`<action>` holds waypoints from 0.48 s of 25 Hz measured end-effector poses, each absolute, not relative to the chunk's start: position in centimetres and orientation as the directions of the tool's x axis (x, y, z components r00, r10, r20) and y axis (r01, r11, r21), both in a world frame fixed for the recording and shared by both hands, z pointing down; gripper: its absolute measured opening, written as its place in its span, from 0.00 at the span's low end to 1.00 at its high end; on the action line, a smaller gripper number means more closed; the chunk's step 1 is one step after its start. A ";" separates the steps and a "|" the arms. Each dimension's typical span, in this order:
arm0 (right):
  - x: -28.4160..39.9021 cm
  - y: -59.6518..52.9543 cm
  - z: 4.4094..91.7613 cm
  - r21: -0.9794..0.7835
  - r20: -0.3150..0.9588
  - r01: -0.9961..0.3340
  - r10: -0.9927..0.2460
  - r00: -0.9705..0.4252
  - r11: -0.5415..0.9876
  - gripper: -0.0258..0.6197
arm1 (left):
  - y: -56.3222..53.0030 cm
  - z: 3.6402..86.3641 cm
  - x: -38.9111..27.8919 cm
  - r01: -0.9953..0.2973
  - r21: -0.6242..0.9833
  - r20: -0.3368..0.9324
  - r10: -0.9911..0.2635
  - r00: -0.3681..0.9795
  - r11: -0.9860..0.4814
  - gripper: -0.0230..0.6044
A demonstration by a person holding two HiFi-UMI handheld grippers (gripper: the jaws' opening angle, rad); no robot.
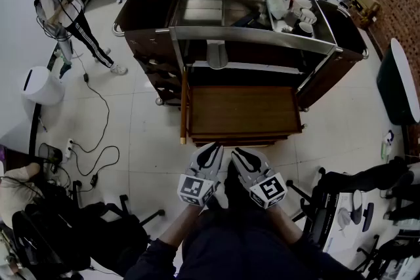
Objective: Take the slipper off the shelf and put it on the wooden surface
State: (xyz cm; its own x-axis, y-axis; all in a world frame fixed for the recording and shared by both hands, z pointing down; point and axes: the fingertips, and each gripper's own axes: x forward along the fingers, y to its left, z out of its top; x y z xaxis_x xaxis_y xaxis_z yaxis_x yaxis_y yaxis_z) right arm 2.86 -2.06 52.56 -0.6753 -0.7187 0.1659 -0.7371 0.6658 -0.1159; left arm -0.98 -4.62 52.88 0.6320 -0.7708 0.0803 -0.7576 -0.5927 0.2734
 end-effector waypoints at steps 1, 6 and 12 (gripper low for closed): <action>3.4 -3.5 52.4 -0.116 0.167 -0.739 -0.720 -0.673 0.664 0.09 | -7.1 53.7 -0.6 -0.774 0.252 0.099 -0.780 0.617 -0.580 0.13; 6.7 -10.7 53.2 -0.137 0.182 -0.765 -0.743 -0.644 0.629 0.09 | -21.3 57.3 1.6 -0.854 0.146 0.183 -0.835 0.519 -0.499 0.29; 10.4 -19.5 54.3 -0.197 0.151 -0.787 -0.775 -0.614 0.585 0.09 | -39.3 62.7 3.6 -0.897 0.125 0.292 -0.849 0.441 -0.423 0.44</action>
State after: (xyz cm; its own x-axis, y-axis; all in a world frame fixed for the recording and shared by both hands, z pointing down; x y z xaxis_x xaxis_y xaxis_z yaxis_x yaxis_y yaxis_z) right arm 10.43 -19.46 54.28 -0.6137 -0.7750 0.1507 -0.7869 0.5848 -0.1968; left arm 3.57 -39.32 62.66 0.4411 -0.8487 0.2917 -0.8973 -0.4235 0.1246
